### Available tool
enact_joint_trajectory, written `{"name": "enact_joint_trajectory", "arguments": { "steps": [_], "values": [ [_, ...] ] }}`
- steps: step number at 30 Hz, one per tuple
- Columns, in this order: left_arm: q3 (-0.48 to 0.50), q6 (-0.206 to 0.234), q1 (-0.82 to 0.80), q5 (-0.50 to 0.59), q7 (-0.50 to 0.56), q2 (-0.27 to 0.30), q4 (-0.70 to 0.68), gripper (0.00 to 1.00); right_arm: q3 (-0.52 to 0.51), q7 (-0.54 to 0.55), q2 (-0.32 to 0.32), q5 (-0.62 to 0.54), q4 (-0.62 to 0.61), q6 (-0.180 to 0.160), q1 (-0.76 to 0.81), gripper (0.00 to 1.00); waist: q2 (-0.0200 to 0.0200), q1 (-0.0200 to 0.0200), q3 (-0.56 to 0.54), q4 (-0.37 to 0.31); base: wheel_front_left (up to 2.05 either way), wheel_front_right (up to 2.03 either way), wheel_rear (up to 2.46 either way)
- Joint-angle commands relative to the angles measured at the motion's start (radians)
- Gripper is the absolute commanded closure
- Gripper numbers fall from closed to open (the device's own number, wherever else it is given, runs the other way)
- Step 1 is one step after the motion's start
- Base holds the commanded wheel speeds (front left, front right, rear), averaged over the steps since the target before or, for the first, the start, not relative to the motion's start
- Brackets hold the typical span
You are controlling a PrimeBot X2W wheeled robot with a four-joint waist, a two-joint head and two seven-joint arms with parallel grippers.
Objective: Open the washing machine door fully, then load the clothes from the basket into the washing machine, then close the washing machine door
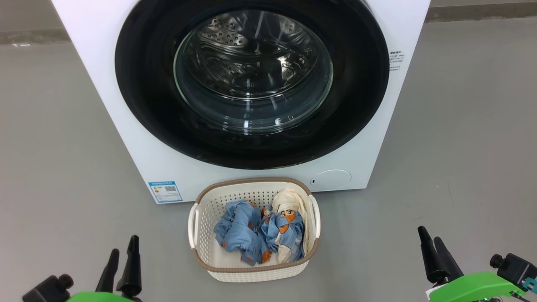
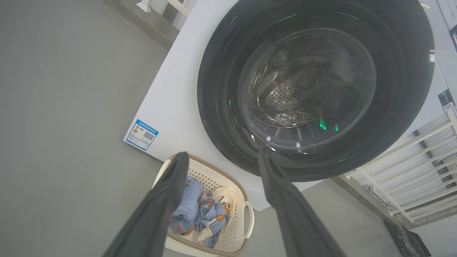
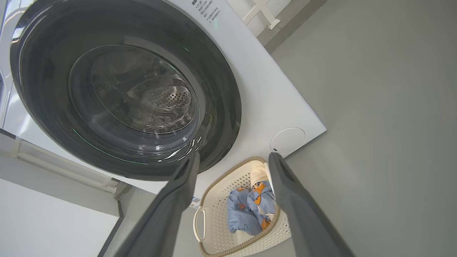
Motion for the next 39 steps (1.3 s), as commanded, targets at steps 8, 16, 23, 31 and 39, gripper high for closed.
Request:
{"name": "enact_joint_trajectory", "arguments": {
  "steps": [8, 16, 23, 31, 39],
  "values": [
    [0.008, -0.002, -0.020, 0.109, -0.031, 0.028, -0.039, 0.00, 0.027, -0.036, -0.022, -0.102, -0.028, 0.001, -0.040, 0.00, 0.0000, -0.0001, 0.002, 0.003, 0.00, 0.00, 0.00],
    [-0.001, -0.002, -0.018, 0.198, -0.054, 0.036, -0.047, 0.00, 0.024, -0.058, -0.030, -0.182, -0.034, 0.001, -0.039, 0.00, 0.0000, -0.0001, 0.002, 0.001, 0.00, 0.00, 0.00],
    [-0.003, -0.002, -0.018, 0.278, -0.074, 0.045, -0.054, 0.00, 0.020, -0.078, -0.037, -0.252, -0.038, 0.001, -0.039, 0.00, 0.0000, -0.0001, 0.004, -0.003, 0.00, 0.00, 0.00],
    [-0.003, -0.003, -0.020, 0.368, -0.097, 0.050, -0.058, 0.00, 0.016, -0.102, -0.043, -0.333, -0.044, 0.001, -0.041, 0.00, 0.0000, -0.0001, 0.009, -0.007, 0.00, 0.00, 0.00],
    [0.001, -0.003, -0.021, 0.469, -0.122, 0.054, -0.060, 0.00, 0.011, -0.128, -0.048, -0.422, -0.049, 0.002, -0.041, 0.00, 0.0000, -0.0001, 0.010, -0.010, 0.00, 0.00, 0.00]
  ]
}}
